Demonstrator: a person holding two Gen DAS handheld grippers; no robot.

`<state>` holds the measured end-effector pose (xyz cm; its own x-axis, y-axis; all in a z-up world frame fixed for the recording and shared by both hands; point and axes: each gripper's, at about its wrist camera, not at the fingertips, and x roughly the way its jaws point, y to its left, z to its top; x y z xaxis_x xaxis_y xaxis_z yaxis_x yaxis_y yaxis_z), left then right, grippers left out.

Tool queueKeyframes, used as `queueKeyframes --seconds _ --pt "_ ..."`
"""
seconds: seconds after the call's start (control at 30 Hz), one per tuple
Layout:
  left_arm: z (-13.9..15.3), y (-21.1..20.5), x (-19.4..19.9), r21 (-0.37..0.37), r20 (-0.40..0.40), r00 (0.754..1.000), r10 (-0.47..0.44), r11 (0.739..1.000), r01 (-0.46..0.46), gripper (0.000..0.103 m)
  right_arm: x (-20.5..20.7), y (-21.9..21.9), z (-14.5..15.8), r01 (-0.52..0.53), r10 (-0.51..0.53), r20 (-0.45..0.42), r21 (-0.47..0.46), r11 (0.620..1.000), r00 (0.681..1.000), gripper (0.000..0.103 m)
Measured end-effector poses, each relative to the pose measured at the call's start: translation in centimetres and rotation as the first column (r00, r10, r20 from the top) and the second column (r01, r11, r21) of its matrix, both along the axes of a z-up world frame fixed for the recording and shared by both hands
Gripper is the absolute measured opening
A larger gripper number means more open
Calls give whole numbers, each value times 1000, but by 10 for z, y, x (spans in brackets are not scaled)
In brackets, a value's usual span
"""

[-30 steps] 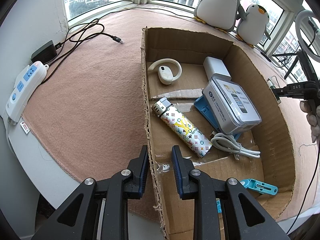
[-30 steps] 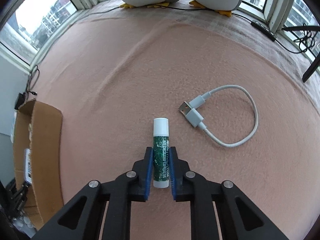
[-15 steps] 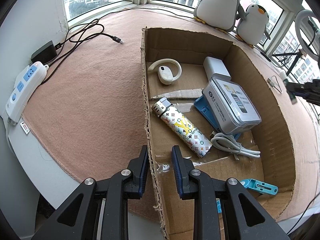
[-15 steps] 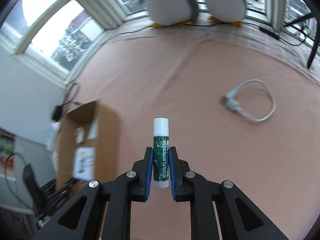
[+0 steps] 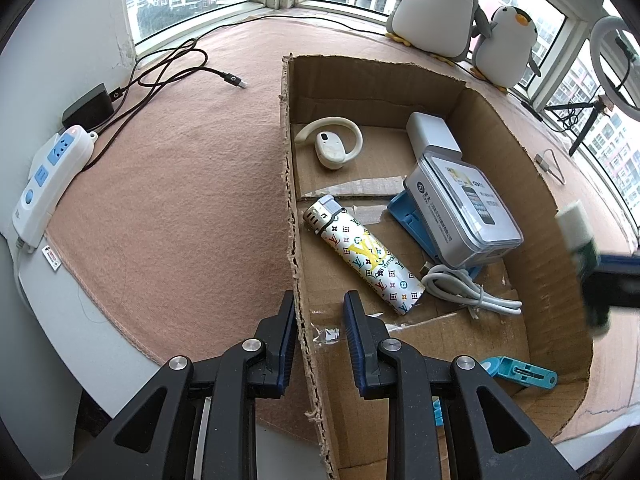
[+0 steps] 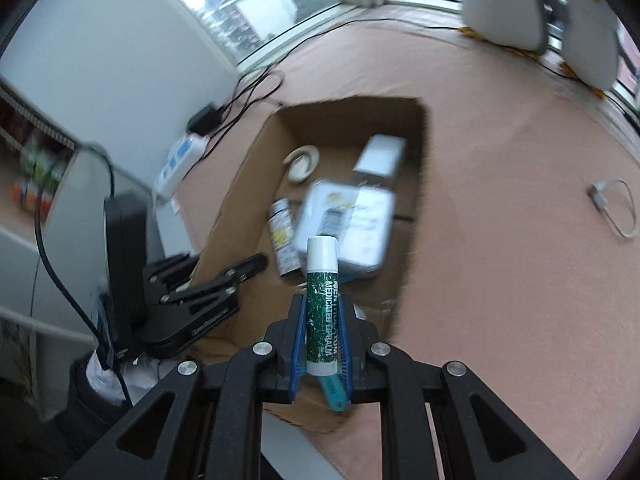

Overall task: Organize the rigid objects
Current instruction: 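Carry the lip balm into the box and lower it by the clothespins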

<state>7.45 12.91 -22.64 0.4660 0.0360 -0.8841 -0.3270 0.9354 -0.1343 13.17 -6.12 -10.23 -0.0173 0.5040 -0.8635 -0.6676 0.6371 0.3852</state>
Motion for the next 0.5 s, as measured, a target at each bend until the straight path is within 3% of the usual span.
queueKeyframes --seconds 0.5 --pt "0 -1 0 -1 1 1000 1 1000 -1 25 -19 29 -26 -66 66 -10 -96 993 998 14"
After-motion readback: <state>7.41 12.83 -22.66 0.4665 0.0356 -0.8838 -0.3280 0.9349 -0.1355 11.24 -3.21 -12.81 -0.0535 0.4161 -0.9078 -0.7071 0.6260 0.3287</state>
